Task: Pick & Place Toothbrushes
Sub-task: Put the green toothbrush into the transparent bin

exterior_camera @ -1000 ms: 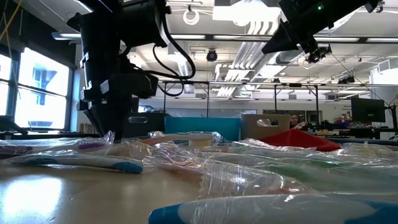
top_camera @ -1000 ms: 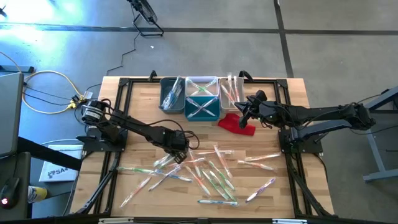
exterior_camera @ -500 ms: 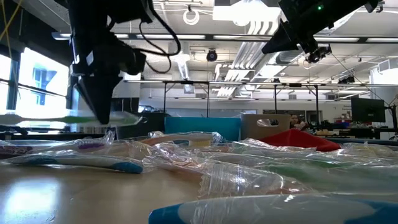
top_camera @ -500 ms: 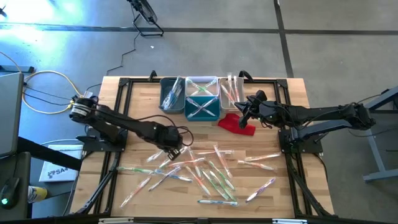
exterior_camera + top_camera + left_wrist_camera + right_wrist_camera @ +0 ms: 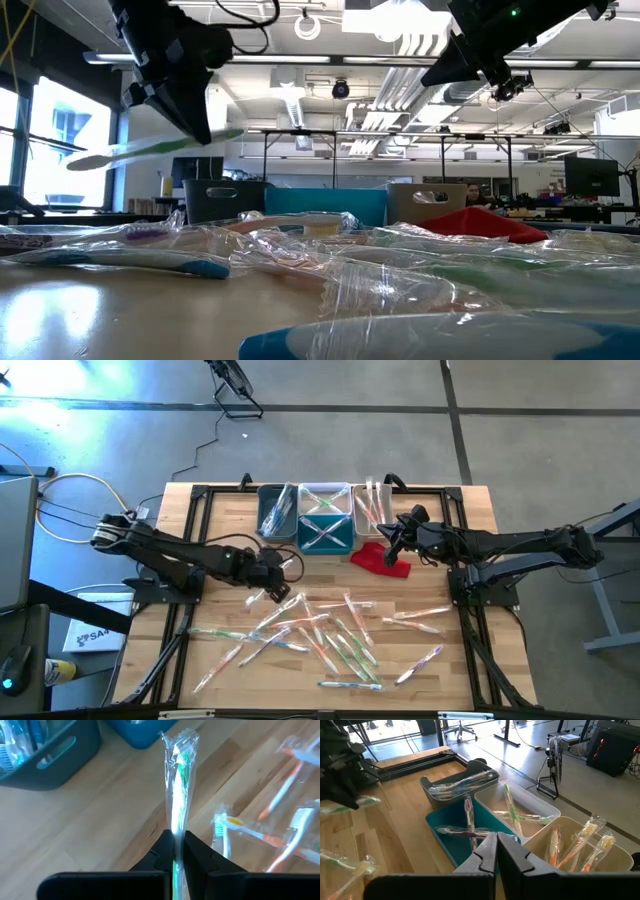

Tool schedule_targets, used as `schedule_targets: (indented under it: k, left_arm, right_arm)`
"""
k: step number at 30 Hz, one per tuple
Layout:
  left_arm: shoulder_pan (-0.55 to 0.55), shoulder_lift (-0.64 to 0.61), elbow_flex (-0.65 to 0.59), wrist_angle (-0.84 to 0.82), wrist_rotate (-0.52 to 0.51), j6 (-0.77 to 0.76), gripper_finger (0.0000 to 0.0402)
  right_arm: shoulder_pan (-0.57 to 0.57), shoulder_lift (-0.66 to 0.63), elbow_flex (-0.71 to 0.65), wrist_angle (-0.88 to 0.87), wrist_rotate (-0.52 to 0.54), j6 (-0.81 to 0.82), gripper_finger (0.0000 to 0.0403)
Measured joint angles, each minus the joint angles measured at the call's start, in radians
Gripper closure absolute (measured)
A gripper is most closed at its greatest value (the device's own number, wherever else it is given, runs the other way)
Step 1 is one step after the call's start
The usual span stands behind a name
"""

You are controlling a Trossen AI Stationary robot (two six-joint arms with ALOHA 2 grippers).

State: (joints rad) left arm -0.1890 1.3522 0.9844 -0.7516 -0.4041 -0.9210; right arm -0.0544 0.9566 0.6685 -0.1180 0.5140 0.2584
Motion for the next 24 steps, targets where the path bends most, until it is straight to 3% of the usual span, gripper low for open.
schedule_targets:
  k: [24]
  left_arm:
    - [0.019, -0.067, 0.002, 0.081, -0.088, 0.005, 0.0389]
  right_arm:
    - [0.0, 0.0, 0.0, -0.007, 0.0, -0.001, 0.0398]
